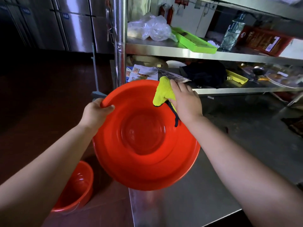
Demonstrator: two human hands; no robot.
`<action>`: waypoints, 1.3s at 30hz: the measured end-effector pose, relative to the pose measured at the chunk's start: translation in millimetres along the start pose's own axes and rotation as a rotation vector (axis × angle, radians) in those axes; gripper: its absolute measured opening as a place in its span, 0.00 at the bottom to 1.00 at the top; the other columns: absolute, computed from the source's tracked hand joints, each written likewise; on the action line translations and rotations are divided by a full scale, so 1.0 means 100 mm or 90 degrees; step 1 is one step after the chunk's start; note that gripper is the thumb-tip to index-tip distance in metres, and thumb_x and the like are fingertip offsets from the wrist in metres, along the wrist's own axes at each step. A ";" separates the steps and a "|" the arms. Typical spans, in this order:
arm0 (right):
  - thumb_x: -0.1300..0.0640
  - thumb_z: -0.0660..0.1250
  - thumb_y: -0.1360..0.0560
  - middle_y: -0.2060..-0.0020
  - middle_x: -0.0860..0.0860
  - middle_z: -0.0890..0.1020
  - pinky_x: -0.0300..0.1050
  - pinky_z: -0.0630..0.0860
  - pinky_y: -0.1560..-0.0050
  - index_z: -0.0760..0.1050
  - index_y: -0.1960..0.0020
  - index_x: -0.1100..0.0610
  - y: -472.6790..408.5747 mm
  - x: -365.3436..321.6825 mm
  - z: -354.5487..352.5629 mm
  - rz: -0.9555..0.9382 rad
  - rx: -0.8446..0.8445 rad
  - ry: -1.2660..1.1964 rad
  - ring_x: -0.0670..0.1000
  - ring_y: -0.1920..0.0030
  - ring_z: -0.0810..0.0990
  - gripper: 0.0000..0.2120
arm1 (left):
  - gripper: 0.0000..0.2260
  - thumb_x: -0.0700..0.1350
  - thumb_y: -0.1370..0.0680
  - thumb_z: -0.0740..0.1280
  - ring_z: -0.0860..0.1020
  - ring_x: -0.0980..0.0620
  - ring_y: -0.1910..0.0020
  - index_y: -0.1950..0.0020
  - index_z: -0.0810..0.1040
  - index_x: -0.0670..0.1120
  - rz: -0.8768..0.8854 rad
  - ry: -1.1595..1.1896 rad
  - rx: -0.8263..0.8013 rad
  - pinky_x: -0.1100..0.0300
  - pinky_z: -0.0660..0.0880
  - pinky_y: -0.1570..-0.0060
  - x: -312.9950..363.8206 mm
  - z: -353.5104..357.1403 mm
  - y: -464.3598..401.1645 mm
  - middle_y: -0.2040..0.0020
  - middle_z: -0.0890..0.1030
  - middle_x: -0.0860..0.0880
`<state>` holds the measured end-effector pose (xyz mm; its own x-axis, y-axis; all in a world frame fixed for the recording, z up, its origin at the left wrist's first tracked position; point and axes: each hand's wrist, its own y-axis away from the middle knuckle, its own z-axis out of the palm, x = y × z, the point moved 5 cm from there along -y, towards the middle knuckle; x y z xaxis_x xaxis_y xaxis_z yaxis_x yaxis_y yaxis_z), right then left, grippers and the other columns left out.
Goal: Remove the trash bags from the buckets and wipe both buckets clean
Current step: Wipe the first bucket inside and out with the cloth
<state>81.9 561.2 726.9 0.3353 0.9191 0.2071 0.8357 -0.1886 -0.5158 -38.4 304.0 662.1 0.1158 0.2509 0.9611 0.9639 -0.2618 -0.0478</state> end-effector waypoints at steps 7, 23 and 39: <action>0.58 0.69 0.27 0.31 0.54 0.68 0.54 0.73 0.42 0.57 0.24 0.54 0.23 -0.02 -0.03 0.027 0.026 -0.052 0.58 0.37 0.71 0.35 | 0.02 0.45 0.25 0.70 0.81 0.52 0.66 0.54 0.79 0.52 -0.021 0.079 -0.008 0.58 0.77 0.65 -0.06 -0.05 0.13 0.61 0.82 0.47; 0.60 0.66 0.24 0.43 0.59 0.77 0.45 0.71 0.50 0.70 0.33 0.60 1.36 1.08 -0.21 0.195 0.043 -0.426 0.59 0.45 0.77 0.20 | 0.14 0.41 0.25 0.69 0.77 0.44 0.60 0.41 0.75 0.44 -0.299 0.192 0.136 0.50 0.75 0.56 -0.02 0.46 1.09 0.58 0.78 0.43; 0.59 0.70 0.28 0.49 0.55 0.81 0.49 0.74 0.57 0.73 0.39 0.60 1.64 1.21 -0.78 0.003 0.083 -0.479 0.58 0.50 0.79 0.18 | 0.39 0.72 0.34 0.61 0.57 0.47 0.28 0.32 0.71 0.47 0.237 -0.401 -0.030 0.52 0.53 0.31 0.40 0.70 2.40 0.33 0.69 0.52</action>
<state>293.8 614.5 732.2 -0.0872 0.9149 -0.3941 0.7611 -0.1940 -0.6189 214.6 316.6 669.4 0.5630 0.6227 0.5435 0.8244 -0.4700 -0.3154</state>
